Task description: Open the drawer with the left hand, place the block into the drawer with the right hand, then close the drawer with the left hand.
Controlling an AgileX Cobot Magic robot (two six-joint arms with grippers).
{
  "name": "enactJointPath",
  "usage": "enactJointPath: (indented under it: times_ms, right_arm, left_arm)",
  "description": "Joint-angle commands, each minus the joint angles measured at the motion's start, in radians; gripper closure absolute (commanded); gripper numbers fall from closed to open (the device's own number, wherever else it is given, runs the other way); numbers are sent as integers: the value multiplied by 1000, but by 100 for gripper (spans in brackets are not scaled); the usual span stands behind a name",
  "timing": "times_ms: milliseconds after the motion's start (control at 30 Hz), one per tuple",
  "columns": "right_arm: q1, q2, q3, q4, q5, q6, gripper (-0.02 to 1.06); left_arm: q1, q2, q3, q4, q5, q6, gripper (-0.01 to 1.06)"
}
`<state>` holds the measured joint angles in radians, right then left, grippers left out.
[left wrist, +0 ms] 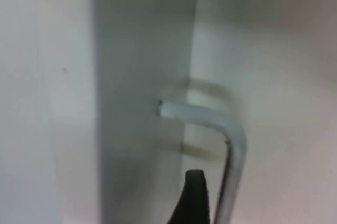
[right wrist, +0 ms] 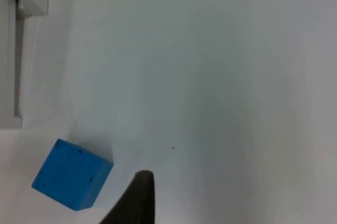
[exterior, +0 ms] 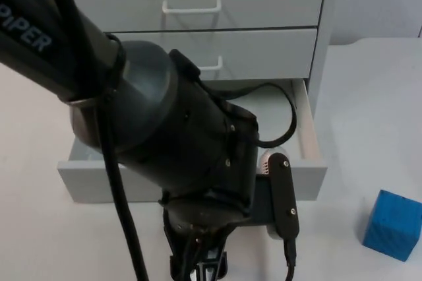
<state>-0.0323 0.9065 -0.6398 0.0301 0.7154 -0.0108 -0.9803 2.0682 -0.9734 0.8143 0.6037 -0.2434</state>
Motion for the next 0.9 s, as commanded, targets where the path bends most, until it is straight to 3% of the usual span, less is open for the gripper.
enactJointPath:
  times_ms: [0,100,400,867]
  right_arm:
    - [-3,-4,-5,0,-8,-4,-1]
    - [-3,-4,-5,0,-8,-4,-1]
    - [-3,-4,-5,0,-8,-4,-1]
    - [-3,-4,-5,0,-2,-4,-1]
  left_arm:
    - [-6,5,21,-58,11,5,33]
    - [-6,-62,21,-109,64,70,33]
    - [-6,-296,21,-329,65,231,33]
    - [-4,-641,21,-439,69,236,33]
